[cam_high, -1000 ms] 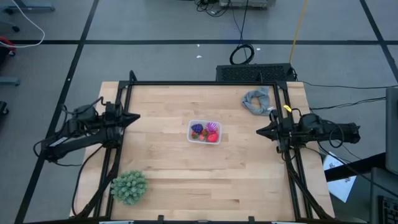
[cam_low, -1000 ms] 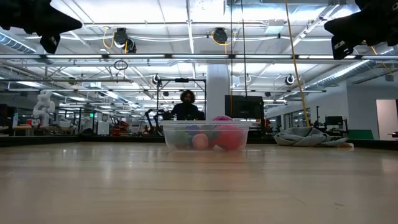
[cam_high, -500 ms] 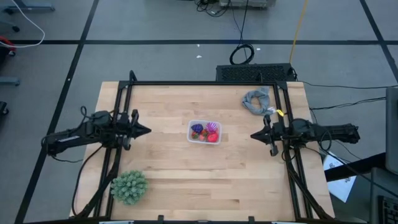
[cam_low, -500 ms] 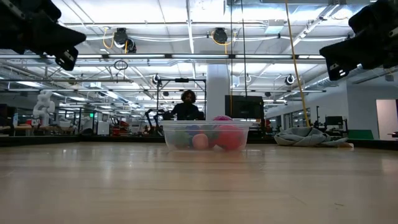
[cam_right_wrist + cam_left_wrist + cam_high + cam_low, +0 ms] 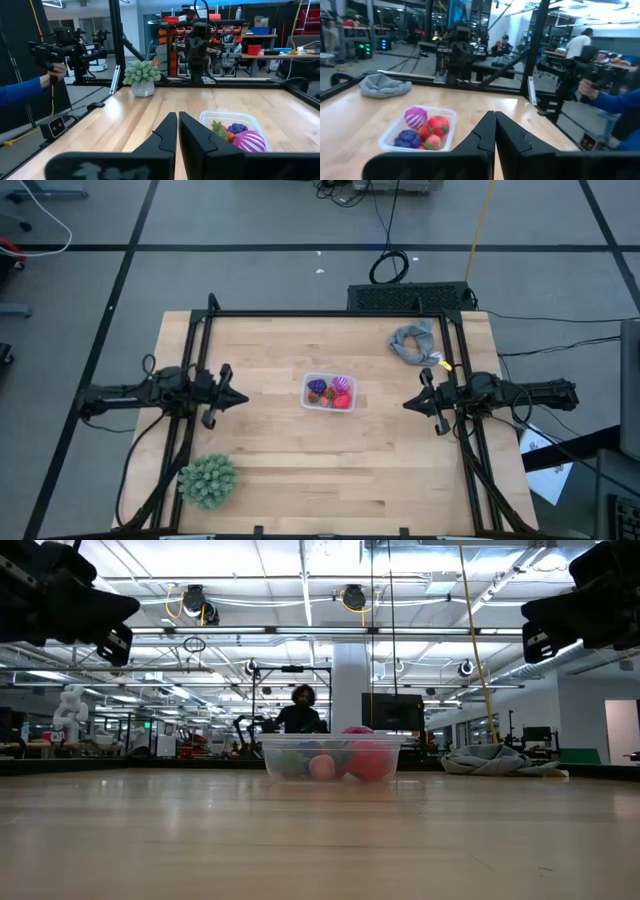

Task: Pick and placing Produce into tupperware
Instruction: Return to Home Position

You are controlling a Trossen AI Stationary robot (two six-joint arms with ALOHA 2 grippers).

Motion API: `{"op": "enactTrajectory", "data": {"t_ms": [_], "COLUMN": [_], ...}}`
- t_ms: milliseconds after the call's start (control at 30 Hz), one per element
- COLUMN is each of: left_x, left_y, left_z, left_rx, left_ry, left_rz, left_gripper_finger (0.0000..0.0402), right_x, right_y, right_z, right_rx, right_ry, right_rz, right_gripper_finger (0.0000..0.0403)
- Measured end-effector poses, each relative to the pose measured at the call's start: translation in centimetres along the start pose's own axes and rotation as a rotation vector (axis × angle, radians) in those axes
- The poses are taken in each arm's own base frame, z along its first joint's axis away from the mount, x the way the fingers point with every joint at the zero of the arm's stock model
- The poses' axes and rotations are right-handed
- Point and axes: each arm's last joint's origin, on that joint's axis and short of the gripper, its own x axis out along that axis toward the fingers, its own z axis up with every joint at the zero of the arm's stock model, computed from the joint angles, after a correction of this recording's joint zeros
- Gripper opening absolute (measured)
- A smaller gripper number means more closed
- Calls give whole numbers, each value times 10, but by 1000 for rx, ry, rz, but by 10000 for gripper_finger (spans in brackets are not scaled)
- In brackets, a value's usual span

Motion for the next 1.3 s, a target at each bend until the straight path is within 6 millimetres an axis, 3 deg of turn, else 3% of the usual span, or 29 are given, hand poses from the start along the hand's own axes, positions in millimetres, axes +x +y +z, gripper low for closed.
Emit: {"op": "enactTrajectory", "data": {"t_ms": [467, 733, 1300], "left_x": [1, 1, 1], "left_y": [-7, -7, -7], "left_z": [1, 1, 0], "left_rx": [-106, -115, -115], "left_ry": [-12, -12, -12], "left_rz": [-17, -17, -17], "left_gripper_finger": [10, 10, 10], "right_x": [1, 1, 1], "right_y": [1, 1, 1], "right_z": [2, 2, 3], "right_rx": [-36, 178, 191], "right_ry": [-33, -31, -34], "right_rz": [32, 35, 34], "right_gripper_finger": [9, 8, 8]}}
